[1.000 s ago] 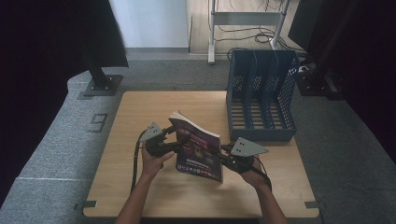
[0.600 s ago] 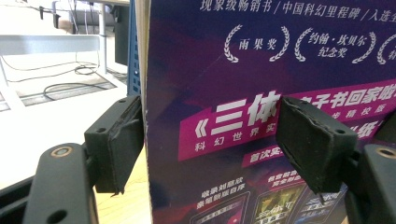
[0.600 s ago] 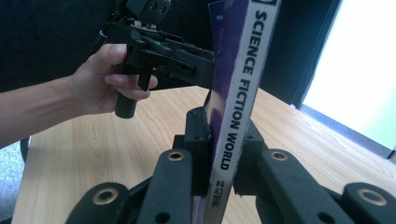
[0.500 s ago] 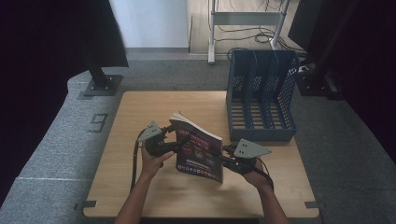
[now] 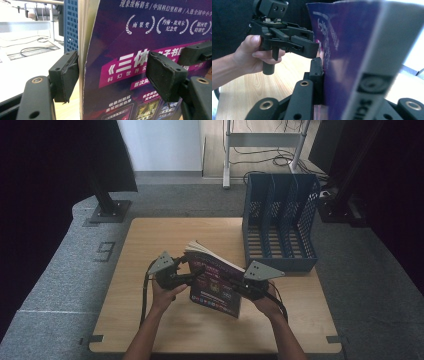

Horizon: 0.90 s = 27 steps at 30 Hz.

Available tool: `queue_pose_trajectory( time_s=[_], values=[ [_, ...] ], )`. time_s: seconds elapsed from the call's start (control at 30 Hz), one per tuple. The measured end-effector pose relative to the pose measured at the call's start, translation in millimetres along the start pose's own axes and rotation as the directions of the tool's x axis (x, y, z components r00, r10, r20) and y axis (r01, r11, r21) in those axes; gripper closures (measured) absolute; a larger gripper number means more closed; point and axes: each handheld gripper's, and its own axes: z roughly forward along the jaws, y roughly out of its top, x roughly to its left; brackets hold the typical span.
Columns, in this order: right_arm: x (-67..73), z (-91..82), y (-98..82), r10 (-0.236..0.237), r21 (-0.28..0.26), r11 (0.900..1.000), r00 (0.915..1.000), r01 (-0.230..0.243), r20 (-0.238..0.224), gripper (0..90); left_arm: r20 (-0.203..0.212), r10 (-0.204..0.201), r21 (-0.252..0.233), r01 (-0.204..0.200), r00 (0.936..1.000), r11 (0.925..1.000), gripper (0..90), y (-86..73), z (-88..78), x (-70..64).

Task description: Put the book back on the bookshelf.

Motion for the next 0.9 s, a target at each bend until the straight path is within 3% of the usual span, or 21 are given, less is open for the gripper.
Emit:
queue_pose_trajectory(
  time_s=[0.33, 0.67, 0.9],
  values=[
    [-4.9, 0.4, -0.1, 0.068, 0.006, 0.998, 0.9974, -0.068, 0.025, 81.4, -0.030, 0.025, -0.002, -0.025, 0.9992, 0.9997, 27.7, 0.0, 1.4, -2.1],
    [-1.9, 0.4, -0.1, 0.077, -0.001, 0.997, 0.9961, -0.077, 0.044, 81.6, -0.069, 0.035, 0.006, -0.035, 0.9970, 0.9994, 27.5, -1.3, -5.5, -2.1],
    [0.8, -1.2, -1.1, 0.075, -0.020, 0.997, 0.9961, -0.074, 0.047, 81.7, -0.093, 0.039, 0.052, -0.034, 0.9949, 0.9981, 27.5, -11.5, -7.4, -5.5]
  ],
)
